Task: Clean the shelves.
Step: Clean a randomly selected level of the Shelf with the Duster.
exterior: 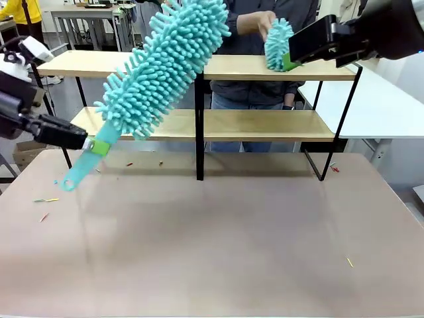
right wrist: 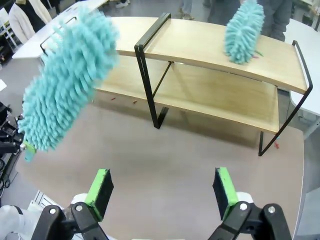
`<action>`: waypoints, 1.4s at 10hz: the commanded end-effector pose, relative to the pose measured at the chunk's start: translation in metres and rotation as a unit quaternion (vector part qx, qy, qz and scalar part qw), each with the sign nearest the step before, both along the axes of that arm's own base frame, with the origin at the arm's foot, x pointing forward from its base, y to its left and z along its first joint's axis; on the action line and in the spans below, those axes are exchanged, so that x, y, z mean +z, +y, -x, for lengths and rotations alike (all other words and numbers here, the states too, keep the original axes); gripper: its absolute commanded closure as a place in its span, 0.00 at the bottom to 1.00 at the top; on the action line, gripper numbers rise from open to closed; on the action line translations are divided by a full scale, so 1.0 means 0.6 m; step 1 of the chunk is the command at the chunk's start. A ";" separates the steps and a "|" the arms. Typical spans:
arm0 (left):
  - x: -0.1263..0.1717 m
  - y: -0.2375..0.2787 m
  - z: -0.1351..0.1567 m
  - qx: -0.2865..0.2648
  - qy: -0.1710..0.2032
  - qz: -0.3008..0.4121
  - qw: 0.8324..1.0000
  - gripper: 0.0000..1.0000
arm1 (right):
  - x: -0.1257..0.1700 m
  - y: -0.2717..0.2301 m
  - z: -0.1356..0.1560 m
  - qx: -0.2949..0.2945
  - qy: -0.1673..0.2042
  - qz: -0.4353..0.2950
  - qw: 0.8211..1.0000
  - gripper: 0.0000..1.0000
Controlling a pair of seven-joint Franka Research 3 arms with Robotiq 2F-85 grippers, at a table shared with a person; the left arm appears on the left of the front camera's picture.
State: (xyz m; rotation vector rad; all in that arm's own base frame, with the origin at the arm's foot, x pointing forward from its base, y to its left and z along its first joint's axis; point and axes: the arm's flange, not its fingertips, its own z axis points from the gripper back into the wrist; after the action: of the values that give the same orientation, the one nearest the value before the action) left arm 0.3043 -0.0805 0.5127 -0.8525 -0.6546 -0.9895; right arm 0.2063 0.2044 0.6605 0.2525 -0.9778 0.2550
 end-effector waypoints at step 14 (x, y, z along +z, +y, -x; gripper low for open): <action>0.017 0.100 -0.001 -0.158 -0.132 -0.281 0.937 0.88 | -0.001 -0.001 0.000 -0.001 0.000 -0.003 1.000 0.00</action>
State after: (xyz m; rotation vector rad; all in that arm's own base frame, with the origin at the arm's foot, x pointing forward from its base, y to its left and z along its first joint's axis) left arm 0.3174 -0.0630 0.4965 -0.2870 -0.3619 -1.5135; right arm 0.2063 0.2043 0.6605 0.2526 -0.9779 0.2548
